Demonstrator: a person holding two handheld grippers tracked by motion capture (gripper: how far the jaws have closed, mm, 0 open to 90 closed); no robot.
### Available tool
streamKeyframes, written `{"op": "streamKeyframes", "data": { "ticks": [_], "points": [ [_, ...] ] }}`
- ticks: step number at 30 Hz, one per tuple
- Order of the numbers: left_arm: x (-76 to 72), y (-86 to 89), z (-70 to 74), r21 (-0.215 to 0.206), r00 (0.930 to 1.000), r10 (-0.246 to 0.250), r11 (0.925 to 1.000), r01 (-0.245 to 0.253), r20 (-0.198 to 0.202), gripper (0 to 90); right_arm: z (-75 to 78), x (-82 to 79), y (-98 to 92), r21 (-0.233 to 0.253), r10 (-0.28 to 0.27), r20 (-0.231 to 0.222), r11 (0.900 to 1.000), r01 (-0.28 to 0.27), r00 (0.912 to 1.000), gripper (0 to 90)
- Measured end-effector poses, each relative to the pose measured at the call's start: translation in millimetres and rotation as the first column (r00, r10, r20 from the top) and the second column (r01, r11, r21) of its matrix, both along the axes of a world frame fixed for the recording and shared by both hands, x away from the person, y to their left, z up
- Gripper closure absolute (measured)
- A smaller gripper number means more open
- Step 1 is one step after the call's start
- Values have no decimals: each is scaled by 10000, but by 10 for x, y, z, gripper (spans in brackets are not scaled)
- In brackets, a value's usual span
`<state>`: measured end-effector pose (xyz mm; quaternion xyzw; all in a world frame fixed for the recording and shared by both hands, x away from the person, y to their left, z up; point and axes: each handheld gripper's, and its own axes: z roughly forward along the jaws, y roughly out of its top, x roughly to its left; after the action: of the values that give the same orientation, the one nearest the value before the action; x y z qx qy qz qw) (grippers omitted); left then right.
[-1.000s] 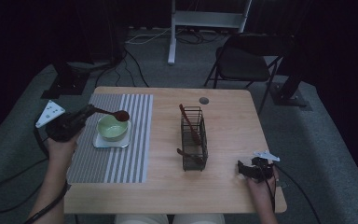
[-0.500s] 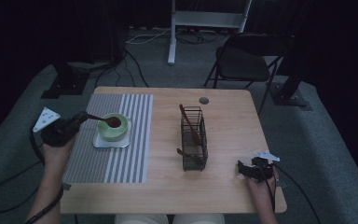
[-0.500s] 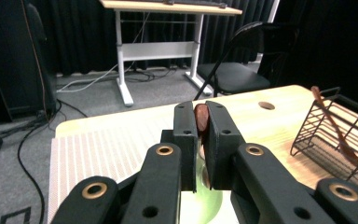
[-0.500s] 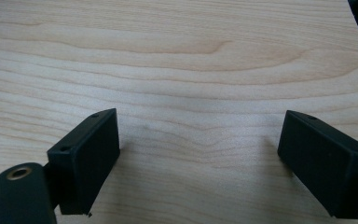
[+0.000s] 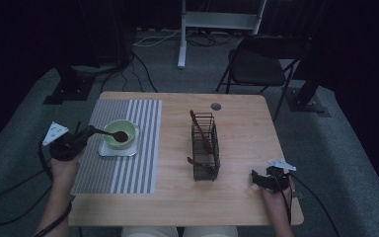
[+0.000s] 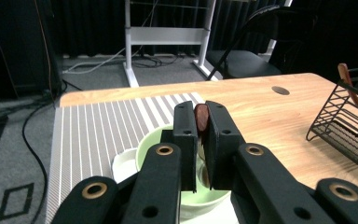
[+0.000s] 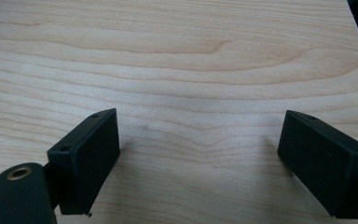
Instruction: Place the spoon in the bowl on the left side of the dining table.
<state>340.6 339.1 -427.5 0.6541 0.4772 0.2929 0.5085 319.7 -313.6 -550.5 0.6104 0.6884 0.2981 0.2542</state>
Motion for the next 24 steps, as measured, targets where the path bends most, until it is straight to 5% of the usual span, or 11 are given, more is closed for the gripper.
{"op": "streamKeyframes", "data": {
  "ticks": [4, 8, 13, 17, 24],
  "points": [
    [10, 4, -70, -39, 9998, 148, 9999, -149, -118, 840, 0, 0, 0, 2, -1, 0, 10000, 1, 10000, 120],
    [1, 23, -146, -512, 9995, 310, 9982, -314, -75, 840, 0, 0, -1, -4, 6, 2, 10000, -6, 10000, 120],
    [0, -5, -217, -246, 9974, 655, 9975, -662, -298, 839, 0, 0, 0, 1, 3, -3, 10000, -3, 10000, 120],
    [-14, 25, -273, -503, 9957, 896, 9946, -907, -245, 837, 0, 0, 0, -3, 4, 2, 10000, -4, 10000, 119],
    [-5, 29, -367, -143, 9894, 1230, 9921, -1245, -776, 808, 0, 0, 0, -2, 1, 0, 10000, -1, 10000, 119]
  ]
}}
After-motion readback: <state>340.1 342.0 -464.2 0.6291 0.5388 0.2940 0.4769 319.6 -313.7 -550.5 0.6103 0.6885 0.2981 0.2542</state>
